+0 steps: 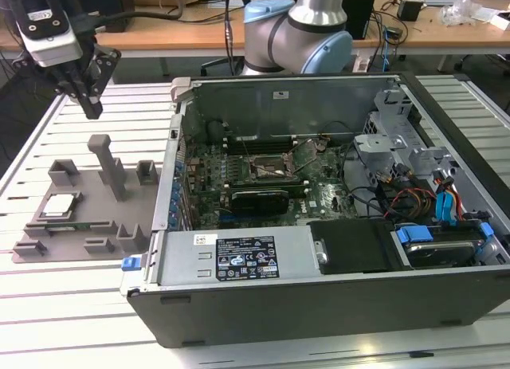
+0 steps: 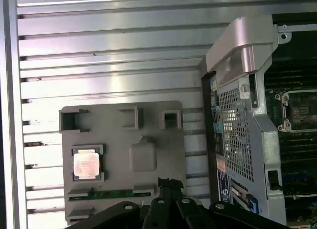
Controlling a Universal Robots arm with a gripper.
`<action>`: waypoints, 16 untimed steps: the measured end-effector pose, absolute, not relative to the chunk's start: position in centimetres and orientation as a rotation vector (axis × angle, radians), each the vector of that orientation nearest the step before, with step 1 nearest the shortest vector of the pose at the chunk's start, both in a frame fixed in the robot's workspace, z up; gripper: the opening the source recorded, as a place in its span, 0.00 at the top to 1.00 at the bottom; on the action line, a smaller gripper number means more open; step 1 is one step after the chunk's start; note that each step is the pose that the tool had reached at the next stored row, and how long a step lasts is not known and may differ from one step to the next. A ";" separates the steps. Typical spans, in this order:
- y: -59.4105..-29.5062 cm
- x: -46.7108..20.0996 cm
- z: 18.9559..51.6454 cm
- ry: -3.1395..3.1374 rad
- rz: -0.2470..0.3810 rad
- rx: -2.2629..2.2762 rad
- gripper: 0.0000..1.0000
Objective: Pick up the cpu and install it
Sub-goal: 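Reach for the cpu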
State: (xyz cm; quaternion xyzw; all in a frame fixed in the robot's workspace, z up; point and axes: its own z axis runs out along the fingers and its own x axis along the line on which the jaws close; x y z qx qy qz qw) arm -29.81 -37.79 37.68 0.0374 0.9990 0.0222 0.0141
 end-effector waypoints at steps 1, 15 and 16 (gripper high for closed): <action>-37.7 -30.0 37.7 3.111 0.069 0.117 0.89; -36.5 -35.5 35.0 3.111 0.069 0.116 0.89; -36.5 -35.7 34.7 3.111 0.069 0.116 0.89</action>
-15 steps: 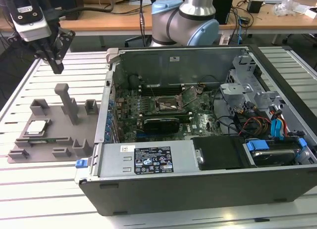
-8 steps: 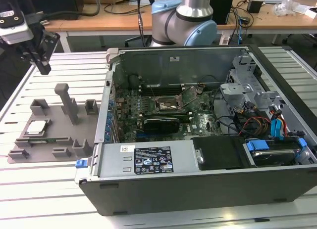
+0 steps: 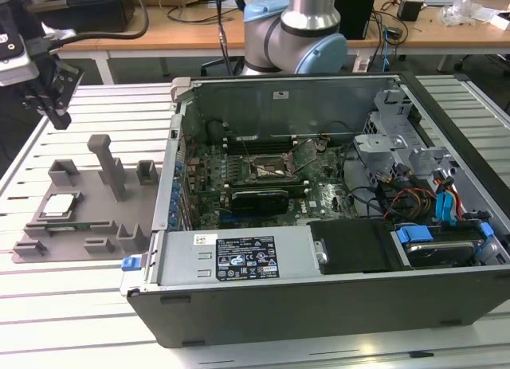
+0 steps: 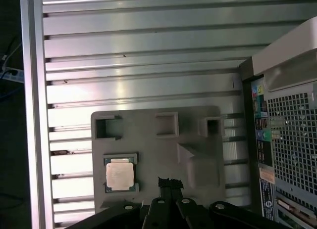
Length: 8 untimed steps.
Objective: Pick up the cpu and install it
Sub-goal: 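Reach for the cpu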
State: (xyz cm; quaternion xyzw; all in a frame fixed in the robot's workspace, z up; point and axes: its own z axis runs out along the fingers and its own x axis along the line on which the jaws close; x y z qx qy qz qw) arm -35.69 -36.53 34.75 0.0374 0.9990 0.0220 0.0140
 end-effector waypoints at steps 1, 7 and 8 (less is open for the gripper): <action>-36.5 -35.8 34.6 3.111 0.069 0.116 0.89; -36.5 -37.0 33.0 3.111 0.069 0.116 0.89; -36.5 -37.1 32.8 3.111 0.069 0.116 0.89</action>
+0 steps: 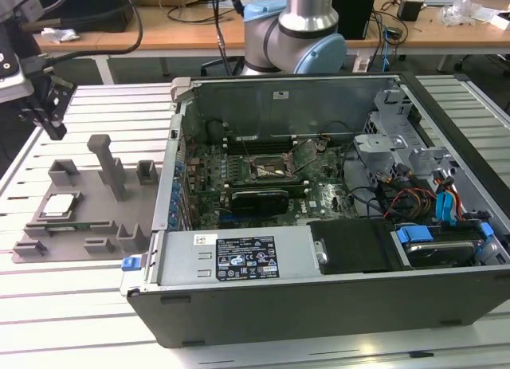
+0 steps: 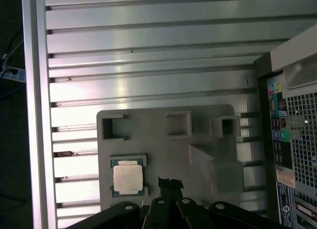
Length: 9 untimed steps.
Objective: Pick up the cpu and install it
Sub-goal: 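Reach for the cpu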
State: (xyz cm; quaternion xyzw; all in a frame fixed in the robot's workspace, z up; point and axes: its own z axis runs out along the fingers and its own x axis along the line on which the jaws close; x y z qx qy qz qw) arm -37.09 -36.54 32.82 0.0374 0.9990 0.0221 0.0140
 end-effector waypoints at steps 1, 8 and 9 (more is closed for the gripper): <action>-36.6 -37.3 32.5 3.111 0.069 0.116 0.89; -36.8 -37.7 31.0 3.111 0.069 0.116 0.89; -36.8 -37.7 31.0 3.111 0.069 0.116 0.89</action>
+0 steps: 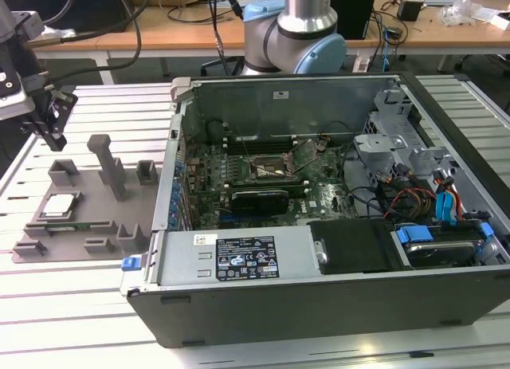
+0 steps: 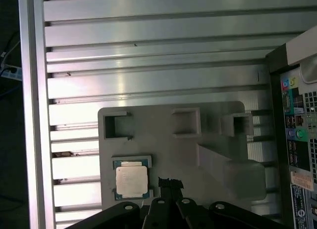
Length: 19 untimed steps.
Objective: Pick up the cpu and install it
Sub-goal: 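Reach for the cpu, then pick up the cpu and move it towards the insertion slot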
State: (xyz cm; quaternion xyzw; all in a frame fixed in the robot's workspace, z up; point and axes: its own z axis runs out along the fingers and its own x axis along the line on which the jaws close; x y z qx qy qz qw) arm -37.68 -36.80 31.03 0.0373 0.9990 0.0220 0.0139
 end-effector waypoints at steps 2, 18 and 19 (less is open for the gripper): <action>-36.8 -37.7 31.0 3.111 0.069 0.116 0.89; -36.8 -38.9 30.4 3.108 0.070 0.116 0.89; -36.8 -39.0 30.2 3.108 0.071 0.116 0.89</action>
